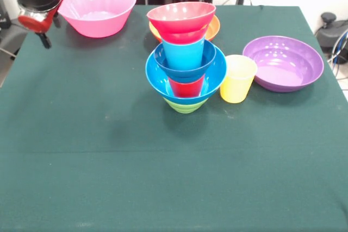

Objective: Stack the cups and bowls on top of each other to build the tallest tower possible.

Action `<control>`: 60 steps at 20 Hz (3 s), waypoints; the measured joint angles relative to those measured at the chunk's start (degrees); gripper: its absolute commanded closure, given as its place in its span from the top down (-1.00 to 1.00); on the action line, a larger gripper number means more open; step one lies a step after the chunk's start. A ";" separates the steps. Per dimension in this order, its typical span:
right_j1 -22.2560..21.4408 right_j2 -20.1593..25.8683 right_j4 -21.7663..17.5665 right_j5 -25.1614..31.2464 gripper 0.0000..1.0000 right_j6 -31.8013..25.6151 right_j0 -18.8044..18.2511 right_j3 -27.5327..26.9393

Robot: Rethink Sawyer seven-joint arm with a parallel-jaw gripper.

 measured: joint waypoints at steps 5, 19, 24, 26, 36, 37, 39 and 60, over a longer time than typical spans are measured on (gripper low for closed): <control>-1.30 -0.85 0.00 -1.10 1.00 0.00 -1.45 3.89; -7.15 -1.43 -0.04 -5.89 1.00 0.00 -3.83 10.84; -6.71 -1.84 -0.05 -6.88 1.00 0.00 -3.83 11.71; -6.39 -1.93 -0.05 -7.49 1.00 0.00 -3.83 12.02; -5.00 -2.41 -0.04 -10.32 1.00 0.00 -3.83 14.02; -4.96 -2.47 -0.04 -10.32 1.00 0.00 -3.83 14.10; -4.87 -2.67 -0.02 -10.32 1.00 0.00 -3.83 14.24; -4.24 -4.64 -0.02 -10.40 1.00 0.00 -3.38 14.71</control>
